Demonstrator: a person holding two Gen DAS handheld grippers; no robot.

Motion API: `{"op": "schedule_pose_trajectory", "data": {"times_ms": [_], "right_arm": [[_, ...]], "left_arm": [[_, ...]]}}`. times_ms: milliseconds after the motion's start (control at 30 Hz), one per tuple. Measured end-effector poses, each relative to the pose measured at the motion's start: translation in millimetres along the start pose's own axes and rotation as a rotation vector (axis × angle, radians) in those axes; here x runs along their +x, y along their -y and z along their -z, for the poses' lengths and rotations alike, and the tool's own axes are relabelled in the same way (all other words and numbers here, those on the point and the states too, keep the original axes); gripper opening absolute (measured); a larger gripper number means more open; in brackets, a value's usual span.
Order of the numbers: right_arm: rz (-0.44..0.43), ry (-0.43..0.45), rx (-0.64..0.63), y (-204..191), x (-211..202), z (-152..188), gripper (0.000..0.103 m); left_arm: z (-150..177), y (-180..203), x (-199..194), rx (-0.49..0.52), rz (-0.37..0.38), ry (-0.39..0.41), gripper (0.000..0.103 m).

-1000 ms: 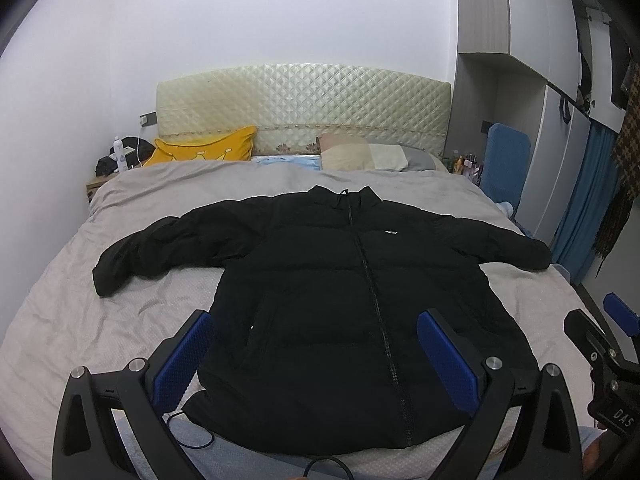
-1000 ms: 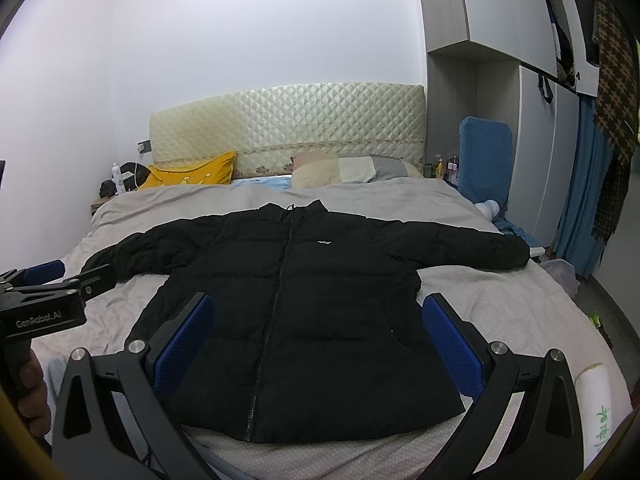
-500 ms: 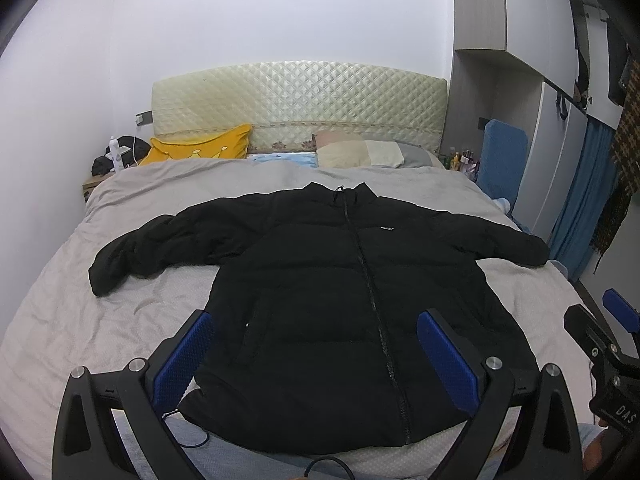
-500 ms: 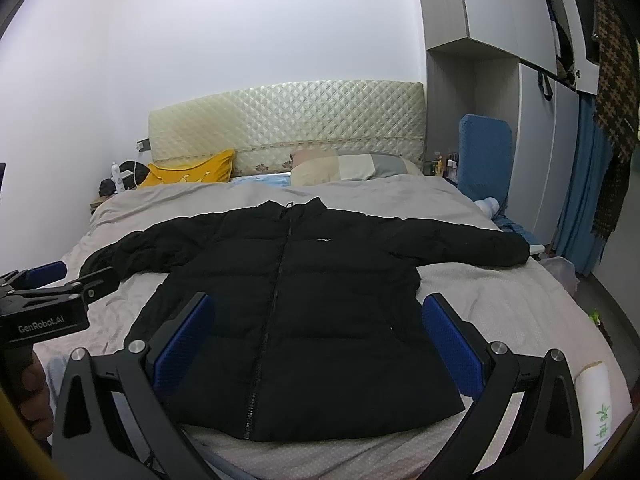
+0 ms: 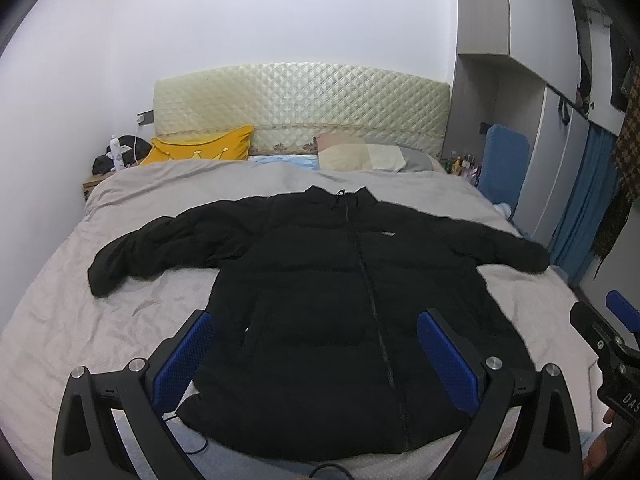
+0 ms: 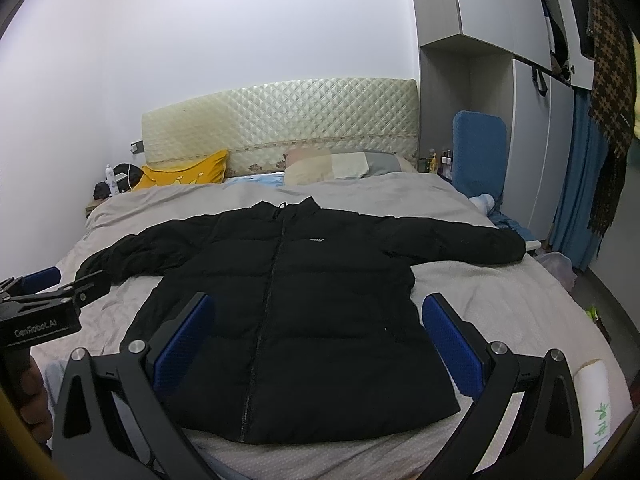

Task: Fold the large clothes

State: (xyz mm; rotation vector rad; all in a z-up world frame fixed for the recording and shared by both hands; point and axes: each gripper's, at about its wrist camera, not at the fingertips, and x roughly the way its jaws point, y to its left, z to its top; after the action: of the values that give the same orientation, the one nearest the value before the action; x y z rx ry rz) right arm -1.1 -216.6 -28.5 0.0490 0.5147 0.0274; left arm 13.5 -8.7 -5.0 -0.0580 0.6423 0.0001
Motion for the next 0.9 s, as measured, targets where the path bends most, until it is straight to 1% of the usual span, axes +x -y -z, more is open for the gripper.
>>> {"op": "schedule_pose_trajectory", "data": {"times_ms": [133, 267, 367, 500, 567, 633, 733, 767, 800, 833, 867, 900], "right_arm": [[0.013, 0.024, 0.0, 4.7, 0.5, -13.7, 0.103], [0.056, 0.05, 0.004, 16.8, 4.9, -34.6, 0.103], [0.066, 0.074, 0.026, 26.3, 7.0, -50.5, 0.103], [0.097, 0.121, 0.043, 41.3, 15.8, -78.2, 0.103], [0.084, 0.157, 0.046, 49.1, 20.8, -89.5, 0.103], [0.093, 0.156, 0.045, 53.4, 32.2, -96.7, 0.103], [0.12, 0.176, 0.021, 62.2, 55.4, -101.6, 0.103], [0.118, 0.209, -0.008, 62.8, 62.5, -99.8, 0.103], [0.137, 0.246, -0.036, 63.2, 70.6, -94.9, 0.103], [0.164, 0.24, -0.041, 65.2, 80.9, -88.3, 0.103], [0.164, 0.217, -0.036, 66.1, 92.5, -80.8, 0.103], [0.132, 0.203, -0.022, 69.4, 104.0, -72.4, 0.103]], "left_arm": [[-11.3, -3.2, 7.4, -0.013, 0.014, 0.016, 0.103], [-26.1, -2.4, 24.8, 0.02, 0.0, 0.019, 0.103], [-41.7, -5.1, 37.6, 0.016, -0.004, 0.063, 0.103], [-65.3, -10.9, 60.2, 0.007, 0.025, 0.091, 0.103], [-75.3, -15.0, 73.0, 0.001, 0.044, 0.104, 0.103], [-80.1, -18.2, 82.6, -0.005, 0.057, 0.118, 0.103], [-80.2, -24.0, 100.6, -0.031, 0.079, 0.139, 0.103], [-78.2, -25.6, 107.4, -0.037, 0.082, 0.138, 0.103], [-75.1, -26.8, 116.0, -0.024, 0.089, 0.128, 0.103], [-72.2, -27.5, 121.8, -0.012, 0.094, 0.115, 0.103], [-68.4, -29.7, 131.2, 0.0, 0.094, 0.098, 0.103], [-65.1, -30.8, 134.9, 0.004, 0.087, 0.092, 0.103]]}}
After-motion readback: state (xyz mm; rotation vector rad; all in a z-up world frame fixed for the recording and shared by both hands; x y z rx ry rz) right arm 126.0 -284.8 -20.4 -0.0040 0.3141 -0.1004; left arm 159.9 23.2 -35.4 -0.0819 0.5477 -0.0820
